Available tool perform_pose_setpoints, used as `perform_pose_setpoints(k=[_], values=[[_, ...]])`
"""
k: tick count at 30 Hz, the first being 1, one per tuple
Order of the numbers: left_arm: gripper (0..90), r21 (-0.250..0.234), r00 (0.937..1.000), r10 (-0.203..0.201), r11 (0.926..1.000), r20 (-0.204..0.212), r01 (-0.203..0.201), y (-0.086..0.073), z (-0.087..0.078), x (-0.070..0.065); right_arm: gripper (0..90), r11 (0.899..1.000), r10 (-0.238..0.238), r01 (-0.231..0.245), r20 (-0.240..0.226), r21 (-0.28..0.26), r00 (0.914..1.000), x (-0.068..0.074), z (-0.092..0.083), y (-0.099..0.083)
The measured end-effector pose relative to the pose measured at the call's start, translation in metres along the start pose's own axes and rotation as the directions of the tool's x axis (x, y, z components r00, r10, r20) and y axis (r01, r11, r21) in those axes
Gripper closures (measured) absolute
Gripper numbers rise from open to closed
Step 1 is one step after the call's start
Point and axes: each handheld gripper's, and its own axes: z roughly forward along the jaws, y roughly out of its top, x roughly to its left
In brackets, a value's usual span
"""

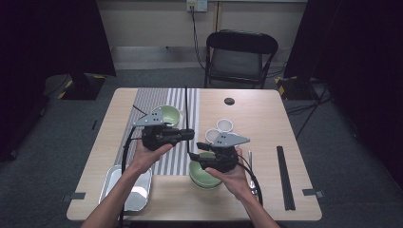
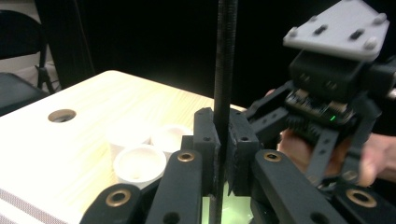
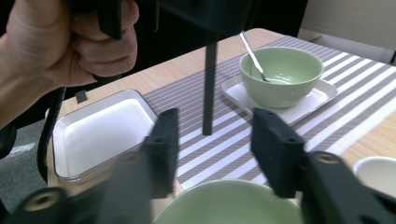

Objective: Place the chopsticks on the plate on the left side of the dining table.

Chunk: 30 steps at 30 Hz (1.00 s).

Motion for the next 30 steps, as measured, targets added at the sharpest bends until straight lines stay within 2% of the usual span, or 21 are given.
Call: perform_pose_setpoints(k=[3, 4, 7, 9, 12, 14, 15, 18, 19, 21, 22, 25, 30], values=[[84.8, 0.004, 0.9999, -0.01, 0.9999, -0.012, 0.01, -0.003, -0.002, 0.005, 41.9, 1.0, 0.005, -0.005, 0.006, -0.02, 1.0, -0.003, -0.008, 0.004], [84.8, 0.014, 0.9995, -0.014, 0.9998, -0.028, 0.014, -0.004, -0.002, 0.008, 39.1, 1.0, 0.01, -0.009, 0.014, -0.025, 0.9999, -0.004, -0.013, 0.006], [84.9, 0.014, 0.9997, -0.017, 0.9998, -0.018, 0.017, -0.005, -0.001, 0.007, 35.6, 0.999, 0.019, -0.018, 0.025, -0.038, 0.9995, -0.005, -0.018, 0.009], [84.8, 0.021, 0.9998, -0.014, 0.9997, -0.015, 0.014, -0.006, 0.003, 0.005, 30.7, 0.998, 0.02, -0.017, 0.047, -0.066, 0.9987, -0.006, -0.025, 0.016], [84.8, 0.029, 0.9995, -0.028, 0.9992, 0.016, 0.027, -0.009, 0.009, 0.004, 26.9, 0.996, 0.01, -0.004, 0.061, -0.092, 0.9981, -0.006, -0.034, 0.025], [84.8, 0.033, 0.9993, -0.031, 0.999, 0.021, 0.031, -0.01, 0.011, 0.004, 23.3, 0.994, 0.012, -0.004, 0.072, -0.106, 0.9973, -0.006, -0.04, 0.031], [84.8, 0.043, 0.9997, -0.024, 0.9988, 0.011, 0.023, -0.01, 0.012, 0.003, 21.8, 0.994, 0.017, -0.009, 0.068, -0.109, 0.9976, -0.006, -0.042, 0.033], [84.9, 0.042, 0.999, -0.035, 0.9986, 0.027, 0.034, -0.011, 0.015, 0.001, 21.9, 0.993, 0.026, -0.018, 0.068, -0.116, 0.9973, -0.006, -0.045, 0.036], [84.9, 0.052, 0.9995, -0.025, 0.9984, 0.021, 0.023, -0.011, 0.017, -0.001, 22.7, 0.992, 0.03, -0.021, 0.075, -0.121, 0.9967, -0.006, -0.046, 0.037], [84.9, 0.06, 0.9989, -0.025, 0.9979, 0.039, 0.023, -0.012, 0.023, -0.004, 26.2, 0.992, 0.026, -0.016, 0.08, -0.126, 0.9964, -0.006, -0.046, 0.039], [84.9, 0.082, 0.9991, -0.007, 0.9966, 0.042, 0.003, -0.013, 0.028, -0.009, 25.6, 0.991, 0.031, -0.018, 0.091, -0.136, 0.9954, -0.006, -0.046, 0.041], [84.8, 0.094, 0.999, 0.016, 0.9954, 0.042, -0.02, -0.013, 0.033, -0.013, 25.9, 0.99, 0.032, -0.017, 0.103, -0.143, 0.9942, -0.006, -0.046, 0.043], [84.8, 0.096, 0.9975, 0.029, 0.9947, 0.065, -0.035, -0.012, 0.037, -0.021, 29.0, 0.989, 0.04, -0.023, 0.119, -0.146, 0.9921, -0.005, -0.044, 0.045]])
